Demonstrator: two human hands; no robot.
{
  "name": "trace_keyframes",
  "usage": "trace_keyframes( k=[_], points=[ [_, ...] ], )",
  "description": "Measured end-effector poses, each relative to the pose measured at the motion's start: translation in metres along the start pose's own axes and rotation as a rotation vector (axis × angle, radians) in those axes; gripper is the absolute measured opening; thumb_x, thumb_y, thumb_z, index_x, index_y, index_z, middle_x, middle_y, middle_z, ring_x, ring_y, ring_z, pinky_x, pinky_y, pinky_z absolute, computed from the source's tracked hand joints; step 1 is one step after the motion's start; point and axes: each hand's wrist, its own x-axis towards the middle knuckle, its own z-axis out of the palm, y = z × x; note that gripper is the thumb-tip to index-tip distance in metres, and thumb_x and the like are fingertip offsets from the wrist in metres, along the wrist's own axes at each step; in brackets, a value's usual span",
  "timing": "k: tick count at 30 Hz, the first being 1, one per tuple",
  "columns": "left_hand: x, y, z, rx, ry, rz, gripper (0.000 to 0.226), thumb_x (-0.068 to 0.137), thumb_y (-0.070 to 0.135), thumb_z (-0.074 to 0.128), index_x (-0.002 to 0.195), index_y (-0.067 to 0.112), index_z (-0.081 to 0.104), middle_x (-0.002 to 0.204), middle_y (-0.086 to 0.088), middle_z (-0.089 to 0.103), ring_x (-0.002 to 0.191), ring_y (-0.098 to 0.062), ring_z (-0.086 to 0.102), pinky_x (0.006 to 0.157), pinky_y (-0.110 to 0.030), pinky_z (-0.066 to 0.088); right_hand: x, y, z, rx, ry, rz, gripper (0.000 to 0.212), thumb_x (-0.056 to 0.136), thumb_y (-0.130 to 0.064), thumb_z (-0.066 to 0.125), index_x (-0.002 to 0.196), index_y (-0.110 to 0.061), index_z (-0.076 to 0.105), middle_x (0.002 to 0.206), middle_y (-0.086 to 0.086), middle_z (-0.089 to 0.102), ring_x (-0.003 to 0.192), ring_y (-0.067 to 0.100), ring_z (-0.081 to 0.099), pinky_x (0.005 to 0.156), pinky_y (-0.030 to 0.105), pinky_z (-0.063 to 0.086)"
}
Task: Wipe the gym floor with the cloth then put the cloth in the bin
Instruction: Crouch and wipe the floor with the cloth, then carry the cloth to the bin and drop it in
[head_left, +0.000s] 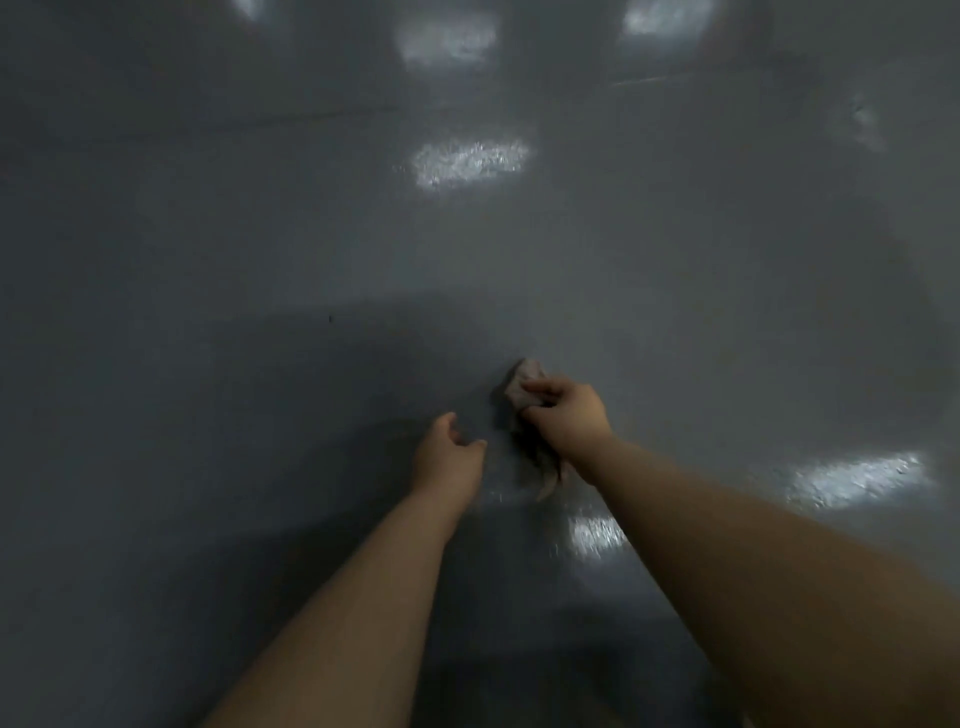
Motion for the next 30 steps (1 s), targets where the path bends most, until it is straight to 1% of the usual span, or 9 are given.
trace_keyframes(
  k=[6,8,12,14,16,18,23,27,30],
  points=[
    [-0.120,0.016,-0.022,-0.037,-0.054,-0.196,0.052,0.094,0.019,0.056,0.141,0.003,0.039,0.140,-0.012,0.047,0.126,-0.027,0.047,0.101,-0.029,0.038,-0.111,-0.019,-0.037,0.568,-0.101,0.384,0.024,0.089,0.003,0.056,0.112,0.008,0.058,0.099,0.020,0.063,0.089,0.030,0.062,0.089,0.042,0.052],
    [-0.158,0.042,-0.035,-0.060,-0.095,-0.226,0.054,0.094,0.026,0.056,0.140,0.004,0.040,0.141,-0.014,0.047,0.125,-0.030,0.047,0.104,-0.037,0.040,-0.147,-0.043,-0.064,0.714,-0.144,0.433,0.020,0.094,-0.003,0.051,0.110,0.008,0.054,0.091,0.020,0.062,0.079,0.028,0.062,0.079,0.040,0.054],
    [-0.242,0.128,-0.064,-0.284,-0.177,-0.267,0.051,0.094,0.022,0.058,0.141,0.021,0.038,0.130,-0.009,0.053,0.101,-0.025,0.058,0.071,-0.031,0.049,-0.212,-0.108,-0.136,0.879,-0.158,0.488,0.031,0.099,-0.015,0.044,0.120,0.007,0.049,0.111,0.031,0.060,0.085,0.034,0.062,0.070,0.044,0.057],
    [-0.285,0.181,-0.079,-0.286,-0.249,-0.193,0.060,0.090,0.015,0.062,0.143,0.023,0.035,0.137,-0.012,0.047,0.108,-0.024,0.056,0.079,-0.031,0.049,-0.244,-0.148,-0.184,0.969,-0.174,0.483,0.032,0.101,-0.018,0.041,0.122,0.004,0.049,0.104,0.027,0.062,0.075,0.030,0.065,0.055,0.037,0.058],
    [-0.324,0.237,-0.091,0.002,-0.243,-0.011,0.068,0.084,0.018,0.070,0.143,0.022,0.038,0.147,-0.010,0.035,0.130,-0.021,0.041,0.103,-0.031,0.038,-0.273,-0.190,-0.237,0.998,-0.189,0.472,0.034,0.100,-0.021,0.042,0.122,0.004,0.052,0.097,0.024,0.065,0.070,0.027,0.067,0.056,0.035,0.059],
    [-0.362,0.291,-0.094,0.176,-0.214,0.138,0.065,0.080,0.022,0.075,0.138,0.018,0.046,0.147,-0.005,0.037,0.133,-0.016,0.037,0.108,-0.027,0.032,-0.300,-0.229,-0.292,0.989,-0.210,0.456,0.036,0.099,-0.023,0.046,0.120,0.006,0.054,0.097,0.024,0.066,0.071,0.027,0.067,0.057,0.035,0.059],
    [-0.448,0.441,-0.069,0.096,-0.374,0.328,0.032,0.084,0.008,0.069,0.115,0.012,0.059,0.114,-0.006,0.063,0.110,-0.019,0.058,0.082,-0.023,0.047,-0.336,-0.317,-0.446,0.877,-0.191,0.284,0.026,0.099,-0.020,0.044,0.099,-0.002,0.062,0.085,0.014,0.068,0.069,0.021,0.064,0.059,0.032,0.056],
    [-0.521,0.542,-0.030,-0.047,-0.423,0.403,0.040,0.090,0.012,0.062,0.127,0.021,0.049,0.113,0.009,0.056,0.095,-0.010,0.054,0.054,-0.006,0.044,-0.354,-0.351,-0.565,0.845,-0.209,0.203,0.034,0.099,-0.024,0.045,0.114,0.002,0.060,0.112,0.021,0.064,0.089,0.027,0.063,0.075,0.037,0.056],
    [-0.543,0.593,0.006,-0.102,-0.432,0.443,0.028,0.091,0.017,0.061,0.119,0.017,0.057,0.115,0.002,0.063,0.078,-0.007,0.059,0.057,-0.010,0.047,-0.362,-0.360,-0.634,0.832,-0.221,0.120,0.039,0.097,-0.024,0.048,0.116,0.008,0.059,0.116,0.025,0.063,0.087,0.030,0.063,0.073,0.038,0.056]
  ],
)
